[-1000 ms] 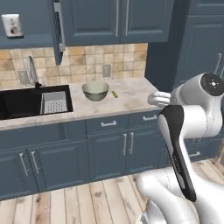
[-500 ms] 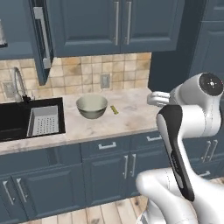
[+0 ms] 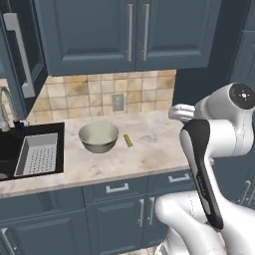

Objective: Pick the egg and butter from the fridge and place them by the bowl for mixing.

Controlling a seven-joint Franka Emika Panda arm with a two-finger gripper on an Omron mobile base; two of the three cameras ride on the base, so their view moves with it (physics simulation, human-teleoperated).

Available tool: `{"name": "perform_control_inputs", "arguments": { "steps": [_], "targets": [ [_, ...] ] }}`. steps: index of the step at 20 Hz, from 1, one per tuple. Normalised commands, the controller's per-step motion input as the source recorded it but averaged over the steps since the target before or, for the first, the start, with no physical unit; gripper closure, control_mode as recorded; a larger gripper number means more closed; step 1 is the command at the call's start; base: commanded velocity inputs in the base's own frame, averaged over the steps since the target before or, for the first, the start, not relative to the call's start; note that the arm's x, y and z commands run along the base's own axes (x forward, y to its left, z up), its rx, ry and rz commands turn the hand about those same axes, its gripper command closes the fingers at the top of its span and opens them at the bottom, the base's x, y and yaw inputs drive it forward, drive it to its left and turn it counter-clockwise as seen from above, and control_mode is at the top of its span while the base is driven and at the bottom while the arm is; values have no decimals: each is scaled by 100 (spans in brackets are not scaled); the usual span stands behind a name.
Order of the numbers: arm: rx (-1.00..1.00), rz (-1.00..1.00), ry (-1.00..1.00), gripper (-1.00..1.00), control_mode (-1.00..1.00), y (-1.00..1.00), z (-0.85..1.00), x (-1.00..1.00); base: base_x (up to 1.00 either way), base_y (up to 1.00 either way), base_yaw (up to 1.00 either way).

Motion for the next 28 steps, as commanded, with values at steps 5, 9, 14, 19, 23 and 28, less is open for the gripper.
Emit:
{"name": "perform_control_inputs", "arguments": {
  "steps": [5, 9, 14, 19, 23, 28],
  "targets": [
    [0, 0, 0, 100, 100, 0, 0, 0, 60, -9, 8],
    [0, 0, 0, 100, 100, 0, 0, 0, 53, -2, 7],
    [0, 0, 0, 100, 100, 0, 0, 0, 41, -1, 7],
    [0, 0, 0, 100, 100, 0, 0, 0, 13, 0, 0],
    [0, 0, 0, 100, 100, 0, 0, 0, 0, 0, 0],
    [0, 0, 0, 100, 100, 0, 0, 0, -5, 0, 0]
  ]
}}
